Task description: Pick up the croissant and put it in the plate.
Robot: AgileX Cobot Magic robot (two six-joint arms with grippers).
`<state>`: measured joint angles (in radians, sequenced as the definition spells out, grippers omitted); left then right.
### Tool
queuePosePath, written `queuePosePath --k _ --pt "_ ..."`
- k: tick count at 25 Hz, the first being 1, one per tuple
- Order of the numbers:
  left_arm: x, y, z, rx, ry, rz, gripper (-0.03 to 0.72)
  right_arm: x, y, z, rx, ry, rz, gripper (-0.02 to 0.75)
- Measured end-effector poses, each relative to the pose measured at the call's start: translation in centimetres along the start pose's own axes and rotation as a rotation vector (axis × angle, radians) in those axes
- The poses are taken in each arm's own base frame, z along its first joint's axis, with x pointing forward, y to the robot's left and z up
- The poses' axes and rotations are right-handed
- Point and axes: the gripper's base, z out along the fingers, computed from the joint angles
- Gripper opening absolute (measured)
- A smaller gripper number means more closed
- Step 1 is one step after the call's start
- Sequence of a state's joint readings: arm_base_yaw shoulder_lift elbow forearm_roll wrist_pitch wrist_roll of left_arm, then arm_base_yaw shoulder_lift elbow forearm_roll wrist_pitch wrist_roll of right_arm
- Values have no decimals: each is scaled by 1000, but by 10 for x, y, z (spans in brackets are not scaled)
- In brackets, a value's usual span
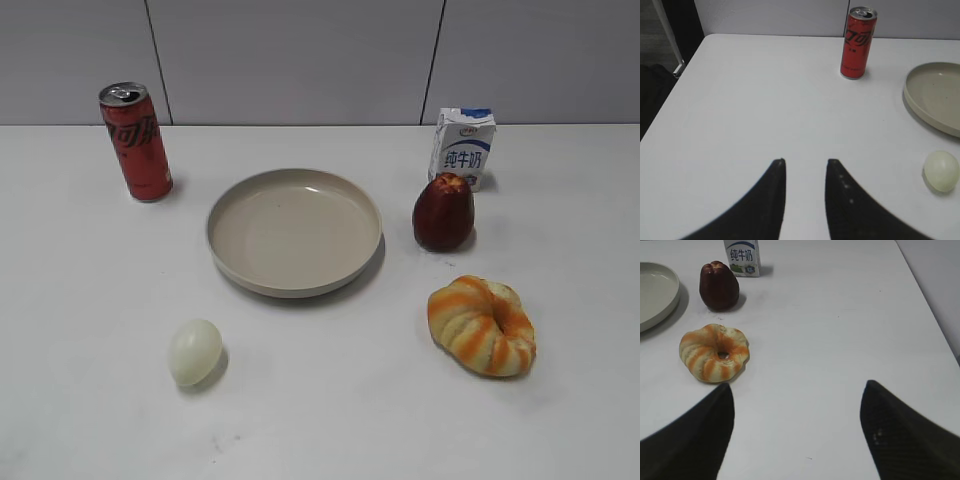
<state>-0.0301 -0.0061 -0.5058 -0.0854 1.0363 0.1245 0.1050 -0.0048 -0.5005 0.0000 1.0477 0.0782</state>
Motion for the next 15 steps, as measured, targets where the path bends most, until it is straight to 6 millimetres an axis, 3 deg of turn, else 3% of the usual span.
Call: queuePosePath --k 15 --pt "0 0 0 0 0 0 199 0 1 0 -8 1 5 594"
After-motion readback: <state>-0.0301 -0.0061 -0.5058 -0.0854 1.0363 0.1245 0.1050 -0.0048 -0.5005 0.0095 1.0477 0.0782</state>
